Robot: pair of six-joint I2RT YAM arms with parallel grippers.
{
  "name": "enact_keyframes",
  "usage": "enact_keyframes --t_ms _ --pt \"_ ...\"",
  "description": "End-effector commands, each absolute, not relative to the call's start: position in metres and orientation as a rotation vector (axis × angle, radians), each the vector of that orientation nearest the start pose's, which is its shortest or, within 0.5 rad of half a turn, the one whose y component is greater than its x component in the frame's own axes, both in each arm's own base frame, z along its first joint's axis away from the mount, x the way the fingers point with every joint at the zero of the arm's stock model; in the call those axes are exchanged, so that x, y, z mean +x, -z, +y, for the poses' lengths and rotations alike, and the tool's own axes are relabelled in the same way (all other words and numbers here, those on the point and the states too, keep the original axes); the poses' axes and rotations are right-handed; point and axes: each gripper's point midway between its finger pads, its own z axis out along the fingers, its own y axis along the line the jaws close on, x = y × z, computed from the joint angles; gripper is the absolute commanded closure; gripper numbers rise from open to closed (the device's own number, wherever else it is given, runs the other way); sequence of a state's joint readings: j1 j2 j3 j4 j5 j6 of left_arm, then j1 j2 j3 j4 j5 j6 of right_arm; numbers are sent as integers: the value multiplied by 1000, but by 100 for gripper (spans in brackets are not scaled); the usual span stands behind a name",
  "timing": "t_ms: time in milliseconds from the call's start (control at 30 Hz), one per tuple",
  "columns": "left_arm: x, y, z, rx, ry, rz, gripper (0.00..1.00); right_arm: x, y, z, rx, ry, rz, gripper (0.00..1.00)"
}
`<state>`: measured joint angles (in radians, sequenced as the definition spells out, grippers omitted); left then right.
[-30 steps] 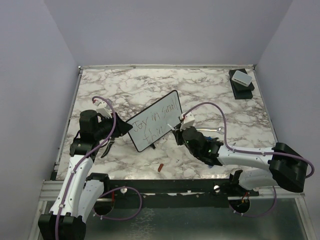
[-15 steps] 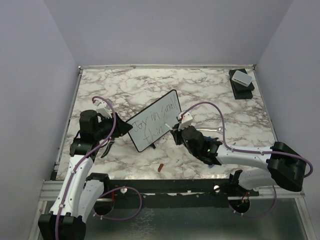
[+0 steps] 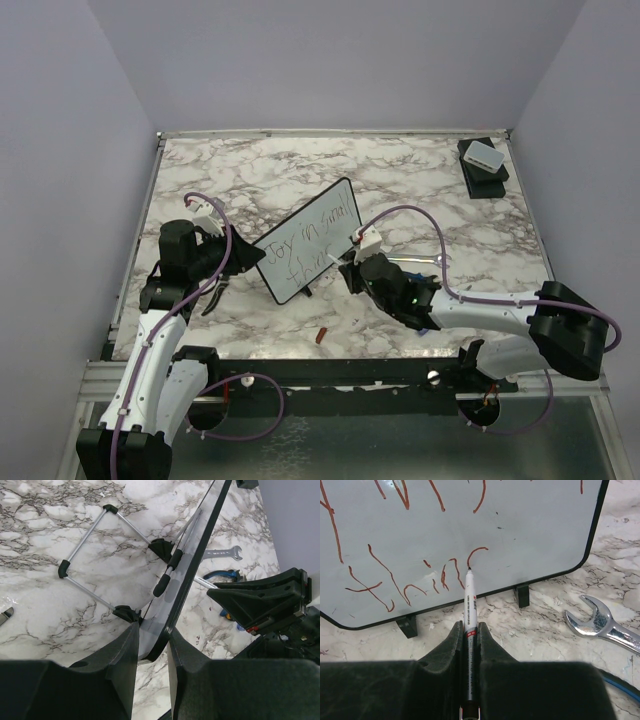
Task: Write a sentence on the whiteboard
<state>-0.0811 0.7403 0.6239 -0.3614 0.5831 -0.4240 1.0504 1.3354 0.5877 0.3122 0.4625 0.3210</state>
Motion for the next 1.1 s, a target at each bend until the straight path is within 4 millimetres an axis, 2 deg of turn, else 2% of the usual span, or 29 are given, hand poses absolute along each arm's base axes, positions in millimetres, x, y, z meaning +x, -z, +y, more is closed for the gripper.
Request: enact_keyframes --t_ms 0,200,333,600,833,1067 --pt "234 -191 -130 16 898 2083 71 250 -106 285 -389 -377 1958 99" --pt "234 -192 -130 17 899 2082 71 257 -112 283 -375 -339 1937 99" --pt "234 -191 -130 18 899 2084 75 260 -118 284 -375 -329 1919 99" --pt "234 -191 -130 18 899 2084 76 266 -133 291 -380 -339 1871 99" --pt "233 -192 -131 22 901 2081 77 270 -132 291 -382 -324 1870 99" --pt "233 -192 -132 31 908 2080 85 271 -130 291 -384 -321 1874 99"
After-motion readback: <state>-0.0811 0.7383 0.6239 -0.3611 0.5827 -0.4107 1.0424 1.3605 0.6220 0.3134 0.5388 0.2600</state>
